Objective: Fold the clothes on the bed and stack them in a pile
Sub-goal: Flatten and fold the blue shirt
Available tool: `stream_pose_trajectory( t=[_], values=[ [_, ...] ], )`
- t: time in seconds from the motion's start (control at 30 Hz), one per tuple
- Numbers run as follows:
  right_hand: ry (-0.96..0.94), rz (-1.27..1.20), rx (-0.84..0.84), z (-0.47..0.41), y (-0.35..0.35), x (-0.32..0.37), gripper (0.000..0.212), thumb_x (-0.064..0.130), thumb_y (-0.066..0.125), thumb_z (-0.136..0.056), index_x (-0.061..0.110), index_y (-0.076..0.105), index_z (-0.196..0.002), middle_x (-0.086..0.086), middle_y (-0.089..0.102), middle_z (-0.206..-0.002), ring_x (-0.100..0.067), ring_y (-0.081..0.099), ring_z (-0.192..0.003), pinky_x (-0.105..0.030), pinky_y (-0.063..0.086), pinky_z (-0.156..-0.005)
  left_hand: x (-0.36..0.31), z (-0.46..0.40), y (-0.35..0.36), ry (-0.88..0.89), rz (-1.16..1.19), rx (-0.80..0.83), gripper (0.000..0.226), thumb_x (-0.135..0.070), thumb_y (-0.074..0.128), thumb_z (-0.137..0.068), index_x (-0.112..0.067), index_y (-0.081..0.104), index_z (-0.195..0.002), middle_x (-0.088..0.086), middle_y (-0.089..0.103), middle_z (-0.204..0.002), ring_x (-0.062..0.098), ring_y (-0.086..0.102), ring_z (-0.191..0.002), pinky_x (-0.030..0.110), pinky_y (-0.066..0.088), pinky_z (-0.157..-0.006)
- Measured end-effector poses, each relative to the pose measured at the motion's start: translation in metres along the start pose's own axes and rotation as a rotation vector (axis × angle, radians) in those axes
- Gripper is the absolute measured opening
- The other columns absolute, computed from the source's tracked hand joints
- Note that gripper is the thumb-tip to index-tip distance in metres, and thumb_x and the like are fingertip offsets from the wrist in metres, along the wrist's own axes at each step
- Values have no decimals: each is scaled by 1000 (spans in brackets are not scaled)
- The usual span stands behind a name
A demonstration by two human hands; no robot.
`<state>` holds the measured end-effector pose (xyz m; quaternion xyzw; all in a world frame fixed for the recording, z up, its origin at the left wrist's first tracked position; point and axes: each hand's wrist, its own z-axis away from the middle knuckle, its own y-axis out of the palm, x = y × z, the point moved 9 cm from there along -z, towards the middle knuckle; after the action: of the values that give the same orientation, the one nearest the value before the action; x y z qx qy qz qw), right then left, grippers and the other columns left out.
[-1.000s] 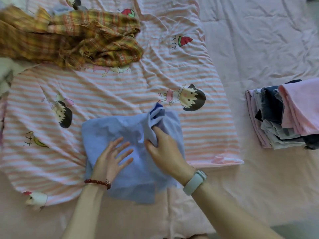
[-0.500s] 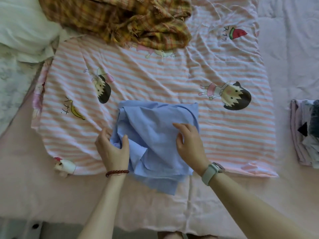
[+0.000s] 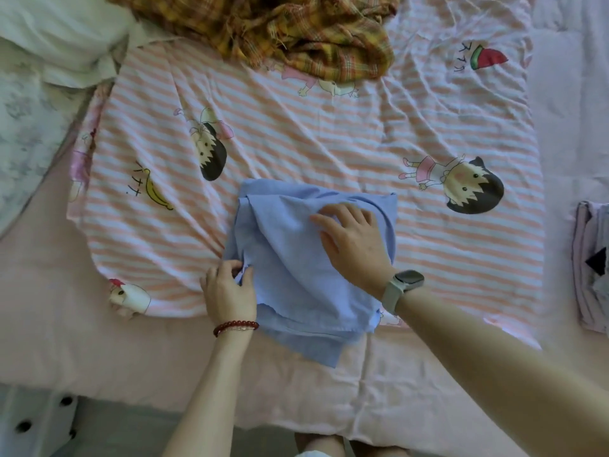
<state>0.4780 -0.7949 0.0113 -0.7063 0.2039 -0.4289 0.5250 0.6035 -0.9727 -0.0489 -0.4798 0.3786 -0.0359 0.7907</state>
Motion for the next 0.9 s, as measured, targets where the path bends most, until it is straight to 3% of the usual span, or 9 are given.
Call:
stream_pose_trajectory(
  t=[0.13,0.27,0.33,0.4,0.5,0.6,0.73,0.83,0.9],
  values=[
    [-1,-21,322,-55,39,11,40,22,44,-96,16,46,-135,-7,54,-130,-28,44,-121,-39,29,-96,-7,3,-20,111,244,7,6,-3,65,-83,0,69,-87,8,65,-78,13,58,-73,14,36,-63],
    [169,-188,430,-84,58,7,28,19,41,-96,6,56,-115,-15,59,-117,-34,52,-106,-36,36,-79,1,4,-43,86,406,-82,10,0,59,-87,-4,67,-91,1,57,-67,-11,51,-59,4,37,-61],
    [218,-216,318,-91,49,2,21,17,40,-96,4,55,-104,-16,59,-108,-35,53,-96,-37,34,-69,19,-1,-48,-49,510,-137,10,-3,54,-90,-8,63,-89,-5,52,-65,-11,49,-58,3,36,-60],
    [195,-202,246,-94,42,4,22,21,41,-97,7,54,-108,-12,57,-110,-33,53,-95,-35,32,-66,41,-5,-45,-227,561,-166,12,-7,51,-93,-9,58,-83,-6,47,-66,-9,46,-57,7,36,-58],
    [165,-204,275,-94,46,11,29,25,46,-96,16,51,-123,-6,52,-118,-26,53,-103,-34,36,-81,57,-13,-31,-366,464,-112,15,-12,48,-94,-8,62,-93,-1,55,-85,4,48,-77,16,34,-68],
    [233,-309,41,-82,21,1,34,16,48,-94,12,51,-127,-10,51,-124,-28,50,-115,-43,36,-96,31,-32,-31,-196,331,-110,25,-18,54,-91,-5,61,-112,5,55,-105,14,52,-93,13,35,-76],
    [320,-206,-219,-20,-10,-30,37,-1,47,-87,2,56,-123,-19,55,-121,-38,50,-112,-48,38,-95,-32,-63,-11,85,214,-15,34,-26,59,-88,-6,59,-116,10,56,-111,25,55,-102,34,45,-88],
    [407,-103,-42,21,10,-64,43,4,46,-91,7,47,-134,-17,42,-141,-37,34,-133,-53,25,-107,-60,-85,8,150,167,21,30,-30,58,-89,-6,62,-107,6,60,-101,23,54,-95,27,42,-79],
    [410,-60,110,39,26,-86,47,9,42,-95,11,36,-142,-15,30,-149,-33,22,-140,-48,18,-113,-64,-96,15,136,184,10,26,-26,55,-92,-2,65,-96,7,61,-90,19,52,-83,17,33,-66]
  ],
)
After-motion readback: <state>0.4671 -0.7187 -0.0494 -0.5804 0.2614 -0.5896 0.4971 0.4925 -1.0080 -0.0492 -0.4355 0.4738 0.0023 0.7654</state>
